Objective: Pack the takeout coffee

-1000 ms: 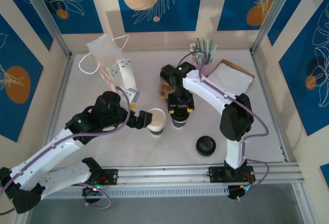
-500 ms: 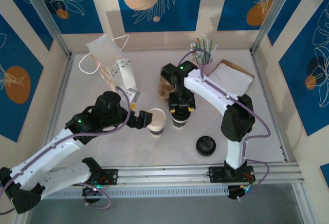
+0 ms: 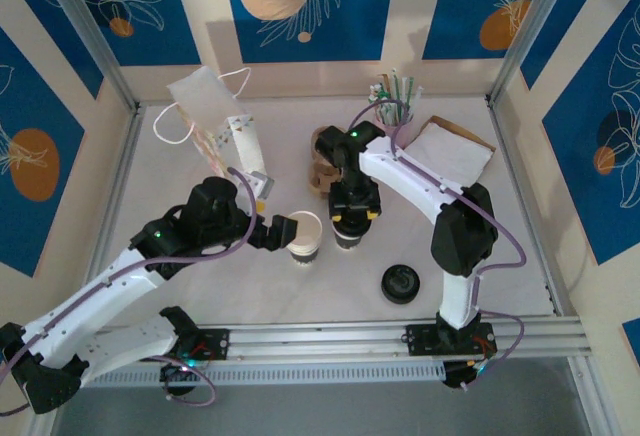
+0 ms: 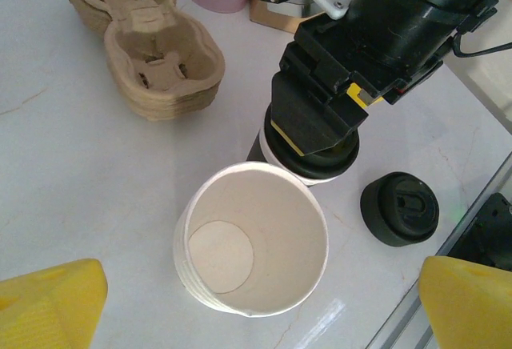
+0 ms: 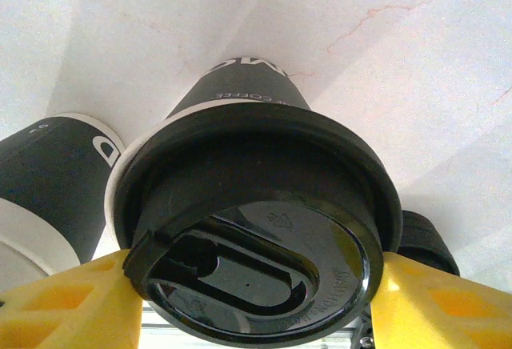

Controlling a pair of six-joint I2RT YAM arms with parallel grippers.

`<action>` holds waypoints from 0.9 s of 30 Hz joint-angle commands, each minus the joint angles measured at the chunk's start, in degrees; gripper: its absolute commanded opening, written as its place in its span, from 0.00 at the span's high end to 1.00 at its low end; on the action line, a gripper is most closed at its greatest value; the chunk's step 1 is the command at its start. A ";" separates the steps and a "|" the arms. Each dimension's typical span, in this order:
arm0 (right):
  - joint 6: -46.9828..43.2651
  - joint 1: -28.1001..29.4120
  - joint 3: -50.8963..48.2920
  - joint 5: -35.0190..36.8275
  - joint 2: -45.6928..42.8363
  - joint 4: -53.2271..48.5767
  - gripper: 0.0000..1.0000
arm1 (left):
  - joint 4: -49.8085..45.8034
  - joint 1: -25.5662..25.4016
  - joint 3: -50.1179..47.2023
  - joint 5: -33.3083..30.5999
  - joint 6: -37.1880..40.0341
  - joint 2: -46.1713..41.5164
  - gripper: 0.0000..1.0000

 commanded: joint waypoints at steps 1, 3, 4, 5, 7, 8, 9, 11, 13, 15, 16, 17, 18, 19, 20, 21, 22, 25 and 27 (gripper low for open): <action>0.48 -0.04 -1.74 -1.92 -1.02 0.32 0.34 | 1.27 0.40 0.08 0.91 0.34 0.14 0.00; 0.56 0.13 -1.41 -1.73 -1.35 0.17 0.34 | 1.32 0.47 0.10 0.96 0.32 0.24 0.00; 0.71 0.13 -1.14 -1.52 -1.61 -0.17 0.34 | 1.35 0.42 0.19 1.00 0.31 0.28 0.00; 0.74 0.13 -0.84 -1.23 -1.77 -0.46 0.34 | 1.33 0.46 0.18 1.00 0.26 0.31 0.00; 0.83 0.18 0.01 -0.93 -2.38 -1.01 0.34 | 1.33 0.45 0.27 1.00 0.29 0.40 0.00; 0.76 0.13 0.37 -1.04 -2.64 -1.24 0.34 | 1.36 0.48 0.28 1.00 0.27 0.45 0.00; 0.75 0.22 0.82 -1.17 -2.86 -1.42 0.34 | 1.42 0.47 0.27 1.08 0.30 0.41 0.00; 0.69 0.44 1.28 -1.54 -3.15 -1.42 0.34 | 1.43 0.47 0.16 1.09 0.25 0.40 0.00; 0.48 0.57 1.54 -2.30 -3.40 -1.07 0.34 | 1.50 0.45 0.19 1.09 0.23 0.37 0.00; 0.34 0.66 1.48 -2.81 -3.15 -0.68 0.34 | 1.69 0.47 0.05 1.18 0.13 0.42 0.00; 0.34 0.75 1.36 -2.89 -2.97 -0.52 0.34 | 1.71 0.46 0.08 1.18 0.07 0.42 0.00; 0.31 0.70 1.20 -2.87 -2.72 -0.42 0.34 | 1.71 0.40 0.10 1.13 0.07 0.40 0.00; 0.36 0.79 0.90 -3.02 -2.48 -0.24 0.34 | 1.64 0.48 0.10 1.16 0.08 0.42 0.00; 0.26 0.75 0.71 -3.19 -2.35 0.01 0.34 | 1.59 0.44 0.10 1.17 0.08 0.42 0.00; 0.32 0.75 0.45 -3.34 -2.35 0.27 0.34 | 1.42 0.46 0.09 1.09 0.08 0.33 0.00; 0.31 0.72 0.17 -3.46 -2.25 0.53 0.34 | 1.40 0.47 0.09 0.96 0.08 0.26 0.00; 0.35 0.75 -0.05 -3.52 -2.12 0.68 0.34 | 1.32 0.48 -0.06 0.92 0.03 0.19 0.00; 0.42 0.72 -0.75 -3.41 -1.78 0.81 0.34 | 1.24 0.45 -0.06 0.91 0.08 0.14 0.00; 0.43 0.75 -1.20 -3.39 -1.66 0.91 0.34 | 1.36 0.48 -0.08 0.91 -0.02 0.15 0.00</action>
